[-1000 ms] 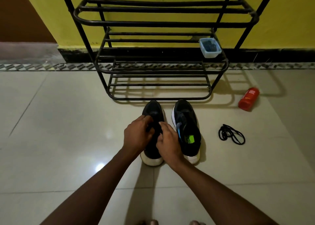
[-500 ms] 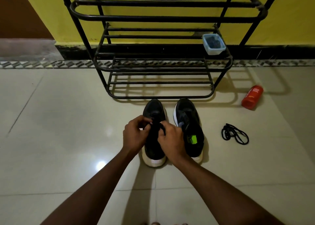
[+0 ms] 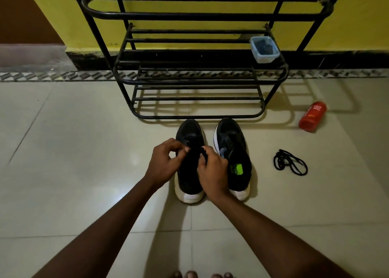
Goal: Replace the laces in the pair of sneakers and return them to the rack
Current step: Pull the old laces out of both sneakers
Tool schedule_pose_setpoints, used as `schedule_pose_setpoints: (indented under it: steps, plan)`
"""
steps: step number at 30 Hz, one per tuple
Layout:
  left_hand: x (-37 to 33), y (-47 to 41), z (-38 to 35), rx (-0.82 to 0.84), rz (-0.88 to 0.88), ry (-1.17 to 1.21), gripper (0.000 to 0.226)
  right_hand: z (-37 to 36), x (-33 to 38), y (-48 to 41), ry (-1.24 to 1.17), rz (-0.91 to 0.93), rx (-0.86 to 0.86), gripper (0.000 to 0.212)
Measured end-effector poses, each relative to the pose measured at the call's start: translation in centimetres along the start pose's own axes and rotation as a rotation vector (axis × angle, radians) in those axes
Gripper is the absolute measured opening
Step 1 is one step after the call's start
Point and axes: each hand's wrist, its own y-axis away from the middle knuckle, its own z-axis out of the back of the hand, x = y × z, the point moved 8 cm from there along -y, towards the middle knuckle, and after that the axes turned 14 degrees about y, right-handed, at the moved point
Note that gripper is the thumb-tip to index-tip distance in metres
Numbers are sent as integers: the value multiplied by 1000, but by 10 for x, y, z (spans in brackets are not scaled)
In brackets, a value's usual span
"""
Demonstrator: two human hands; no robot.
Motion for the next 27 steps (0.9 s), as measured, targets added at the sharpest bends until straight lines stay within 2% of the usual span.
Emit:
schedule_pose_setpoints:
  steps: [3, 7, 11, 15, 19, 24, 25, 27]
  plan:
    - [-3, -13, 3, -19, 56, -79, 28, -2, 1, 1, -15, 12, 7, 26]
    - [-13, -23, -10, 109, 64, -222, 12, -2, -1, 0, -25, 6, 9, 27]
    - [-22, -24, -23, 222, -53, -452, 22, -2, 1, 0, -28, 27, 11, 28]
    - [-28, -26, -29, 169, -66, -577, 16, -1, 2, 0, -27, 39, 21, 30]
    - [-18, -27, -15, 71, 41, -382, 7, -2, 1, 1, -14, 40, 26, 31]
    - [15, -17, -1, -139, 486, 444, 13, -5, -1, 2, -3, 26, 28, 36]
    - [16, -16, -2, -137, 519, 498, 16, -5, 0, 2, -5, 25, 29, 37]
    - [8, -22, -4, -14, 438, 352, 17, -5, 0, 2, -1, 22, 19, 38]
